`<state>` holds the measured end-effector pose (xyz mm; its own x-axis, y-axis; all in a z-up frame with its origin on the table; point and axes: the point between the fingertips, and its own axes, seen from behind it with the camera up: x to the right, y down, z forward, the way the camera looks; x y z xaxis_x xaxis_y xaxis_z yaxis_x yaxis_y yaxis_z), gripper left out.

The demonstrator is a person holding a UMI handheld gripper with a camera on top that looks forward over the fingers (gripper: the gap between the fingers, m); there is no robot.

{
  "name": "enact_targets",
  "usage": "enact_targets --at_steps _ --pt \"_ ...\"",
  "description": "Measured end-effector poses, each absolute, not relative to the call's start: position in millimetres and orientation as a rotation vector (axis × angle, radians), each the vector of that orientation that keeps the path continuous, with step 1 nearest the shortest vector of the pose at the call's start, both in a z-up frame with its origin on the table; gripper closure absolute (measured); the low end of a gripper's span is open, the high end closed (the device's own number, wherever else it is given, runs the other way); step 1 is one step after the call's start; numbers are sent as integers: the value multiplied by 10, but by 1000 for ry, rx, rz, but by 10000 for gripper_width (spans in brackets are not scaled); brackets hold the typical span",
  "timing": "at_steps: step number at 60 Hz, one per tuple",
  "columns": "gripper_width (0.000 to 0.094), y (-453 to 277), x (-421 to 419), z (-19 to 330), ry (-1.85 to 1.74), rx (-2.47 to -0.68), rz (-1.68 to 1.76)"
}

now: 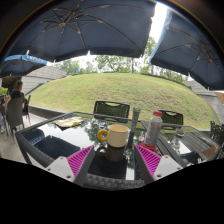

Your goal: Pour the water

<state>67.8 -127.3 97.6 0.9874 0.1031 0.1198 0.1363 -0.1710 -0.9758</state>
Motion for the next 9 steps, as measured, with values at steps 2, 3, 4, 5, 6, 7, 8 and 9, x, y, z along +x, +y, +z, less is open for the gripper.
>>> enact_targets --at_steps 2,3,4,5,6,7,8,9 --pt "97 -1258 745 985 -171 -1741 -57" --pt "97 -1244 781 991 -169 -1733 -74" --pt "97 -1233 804 1003 -166 -1726 -83" --pt "97 -1222 819 1007 -162 -1721 -88" --pt "98 -1208 824 1007 -159 -1719 -88" --pt "97 -1201 823 998 -157 -1720 -82" --pt "98 -1198 814 987 -158 -1724 -72" --pt "96 -1197 795 973 -160 -1728 -57"
